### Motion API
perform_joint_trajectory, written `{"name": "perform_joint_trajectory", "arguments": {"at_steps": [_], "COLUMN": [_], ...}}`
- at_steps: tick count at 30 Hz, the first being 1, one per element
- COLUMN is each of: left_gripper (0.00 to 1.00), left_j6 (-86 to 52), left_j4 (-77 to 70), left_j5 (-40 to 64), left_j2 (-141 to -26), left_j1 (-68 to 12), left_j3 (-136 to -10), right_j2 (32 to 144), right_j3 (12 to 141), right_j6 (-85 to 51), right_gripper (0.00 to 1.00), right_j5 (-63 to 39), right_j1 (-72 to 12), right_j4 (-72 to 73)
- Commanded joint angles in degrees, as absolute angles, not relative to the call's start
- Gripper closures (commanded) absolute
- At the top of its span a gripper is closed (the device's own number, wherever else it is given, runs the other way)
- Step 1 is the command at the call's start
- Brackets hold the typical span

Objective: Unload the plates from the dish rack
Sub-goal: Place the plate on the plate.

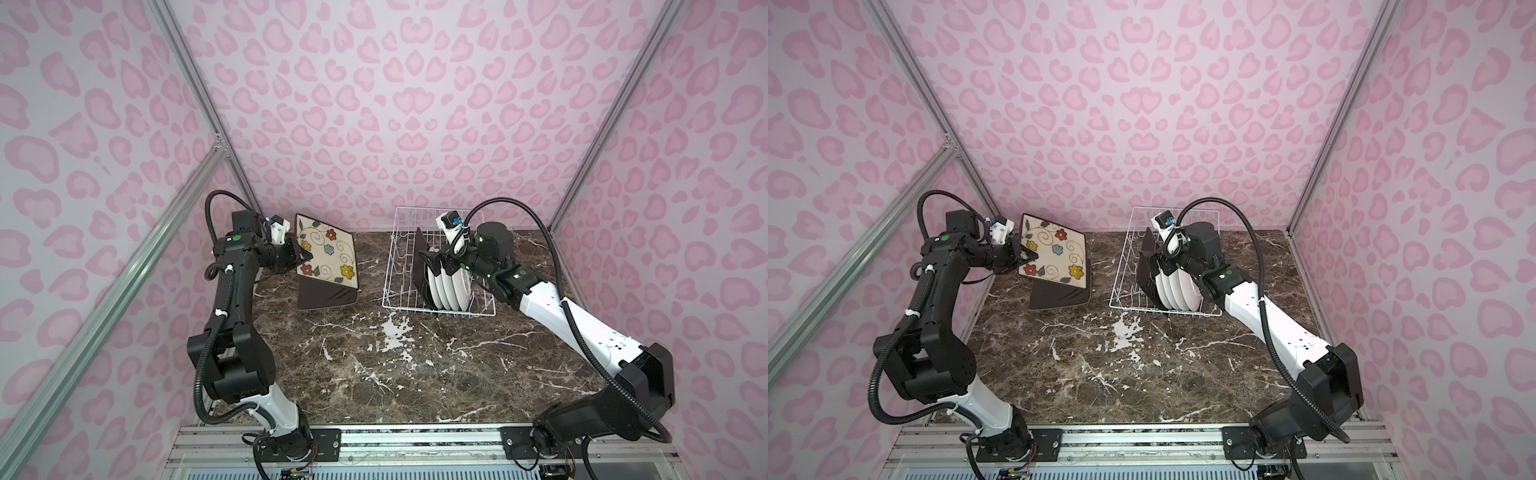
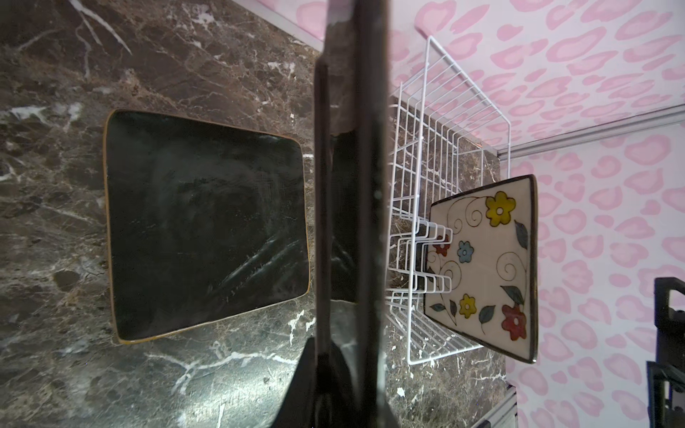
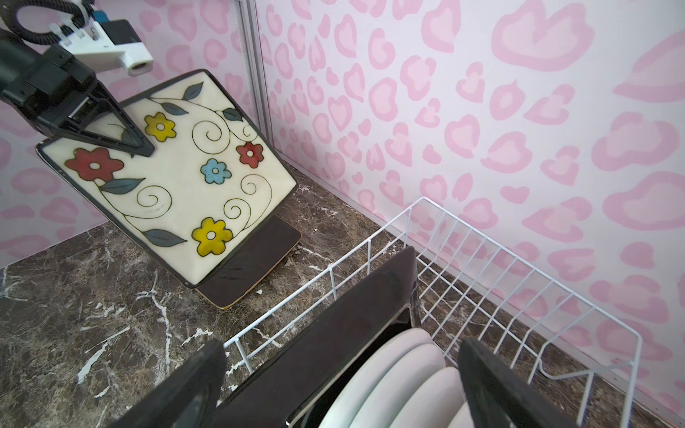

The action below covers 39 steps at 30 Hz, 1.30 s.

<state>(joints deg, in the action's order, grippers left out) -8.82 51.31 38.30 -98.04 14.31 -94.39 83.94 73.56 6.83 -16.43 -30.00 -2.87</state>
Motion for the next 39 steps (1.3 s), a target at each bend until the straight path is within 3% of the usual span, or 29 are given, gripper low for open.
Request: {"name": "perform_joint_trajectory", "arguments": {"at_steps": [1, 39], "left_gripper": [0.96, 0.96], "left_j6": [-7.0, -0.5], "left_j4": [47.3, 44.9], "left_j5": [44.6, 55.5], "left_j2": [-99.5, -118.0], "left_j1": [14.6, 20.1], "left_j3": [-94.5, -91.9], "right_j2": [83.5, 82.4], "right_j3": [72.5, 71.4], "right_j6": [5.9, 4.7], "right_gripper": [0.01, 0.01], "right_j5": [-16.5, -14.8], "right_j1": [-30.1, -30.3], "right_j4": [-2.5, -3.1]}}
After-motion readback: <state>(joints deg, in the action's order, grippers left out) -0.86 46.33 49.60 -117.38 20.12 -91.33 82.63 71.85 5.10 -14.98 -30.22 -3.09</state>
